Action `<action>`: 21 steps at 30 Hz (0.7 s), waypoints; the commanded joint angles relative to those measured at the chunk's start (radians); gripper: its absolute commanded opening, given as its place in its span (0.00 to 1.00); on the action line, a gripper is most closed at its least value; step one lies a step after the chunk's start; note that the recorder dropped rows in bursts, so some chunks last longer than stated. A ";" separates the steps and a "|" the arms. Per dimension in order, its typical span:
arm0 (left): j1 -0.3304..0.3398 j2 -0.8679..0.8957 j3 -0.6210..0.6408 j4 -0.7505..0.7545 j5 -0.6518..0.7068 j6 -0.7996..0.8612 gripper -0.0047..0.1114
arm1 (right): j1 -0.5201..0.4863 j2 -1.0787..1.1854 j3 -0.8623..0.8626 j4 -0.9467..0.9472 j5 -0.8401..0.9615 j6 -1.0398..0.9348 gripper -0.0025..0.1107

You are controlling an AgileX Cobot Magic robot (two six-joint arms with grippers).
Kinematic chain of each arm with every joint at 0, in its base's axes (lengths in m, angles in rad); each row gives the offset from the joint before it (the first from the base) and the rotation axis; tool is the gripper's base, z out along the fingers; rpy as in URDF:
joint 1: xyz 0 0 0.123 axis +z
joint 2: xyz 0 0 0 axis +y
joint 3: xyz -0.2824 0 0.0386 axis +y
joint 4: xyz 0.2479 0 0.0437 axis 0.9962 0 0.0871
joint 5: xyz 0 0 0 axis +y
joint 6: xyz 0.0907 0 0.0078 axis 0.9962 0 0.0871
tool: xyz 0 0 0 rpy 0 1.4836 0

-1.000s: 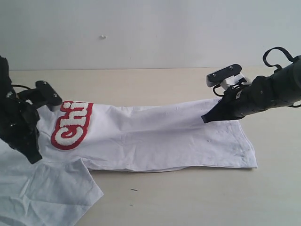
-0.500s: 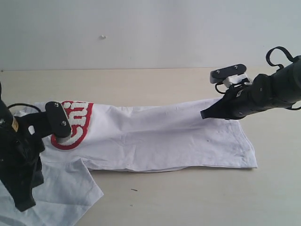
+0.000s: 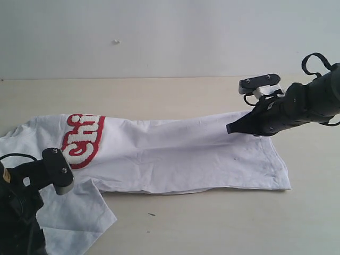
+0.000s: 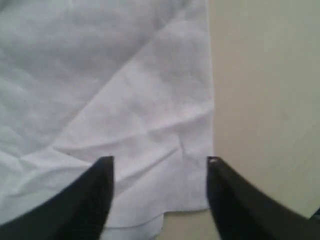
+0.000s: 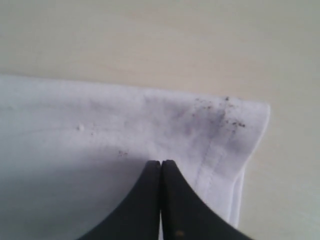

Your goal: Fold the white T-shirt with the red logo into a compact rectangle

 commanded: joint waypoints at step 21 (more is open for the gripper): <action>-0.005 0.149 0.086 0.043 -0.169 0.060 0.44 | -0.005 0.000 -0.006 0.013 0.006 0.001 0.02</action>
